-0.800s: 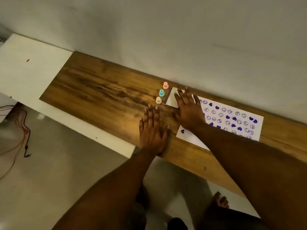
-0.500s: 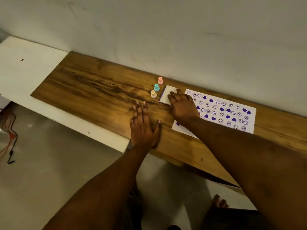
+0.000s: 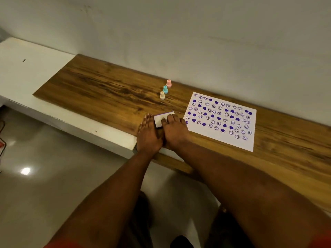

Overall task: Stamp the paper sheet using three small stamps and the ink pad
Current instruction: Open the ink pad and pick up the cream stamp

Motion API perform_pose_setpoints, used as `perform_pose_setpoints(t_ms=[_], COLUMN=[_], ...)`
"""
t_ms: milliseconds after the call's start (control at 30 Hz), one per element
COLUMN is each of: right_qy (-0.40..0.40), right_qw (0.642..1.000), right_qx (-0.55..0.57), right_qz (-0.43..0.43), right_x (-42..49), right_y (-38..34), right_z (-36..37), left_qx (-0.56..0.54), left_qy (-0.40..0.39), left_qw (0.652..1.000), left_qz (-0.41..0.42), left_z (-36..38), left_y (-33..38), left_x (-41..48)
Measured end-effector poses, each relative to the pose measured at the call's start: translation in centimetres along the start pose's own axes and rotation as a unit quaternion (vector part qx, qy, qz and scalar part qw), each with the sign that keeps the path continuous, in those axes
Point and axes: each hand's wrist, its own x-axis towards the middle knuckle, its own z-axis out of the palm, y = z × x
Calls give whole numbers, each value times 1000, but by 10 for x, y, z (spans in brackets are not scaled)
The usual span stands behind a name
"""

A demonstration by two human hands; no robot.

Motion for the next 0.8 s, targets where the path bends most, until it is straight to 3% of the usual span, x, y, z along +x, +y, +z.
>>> perform_pose_setpoints(t_ms=[200,567,800], right_qy=[46,-15,-94], right_qw=[994,978,955], right_qx=[53,169,252], right_qz=[-81,-125,-123], right_x=[11,36,62], right_y=[33,78,88], right_z=[2,-15,-33], left_qx=[14,-22,-27], left_qy=[10,-39,-49], left_qw=[1000,995,997], left_qz=[18,84,57], left_z=[-8,-22,-23], left_y=[-11,-26,-35], left_x=[21,52,62])
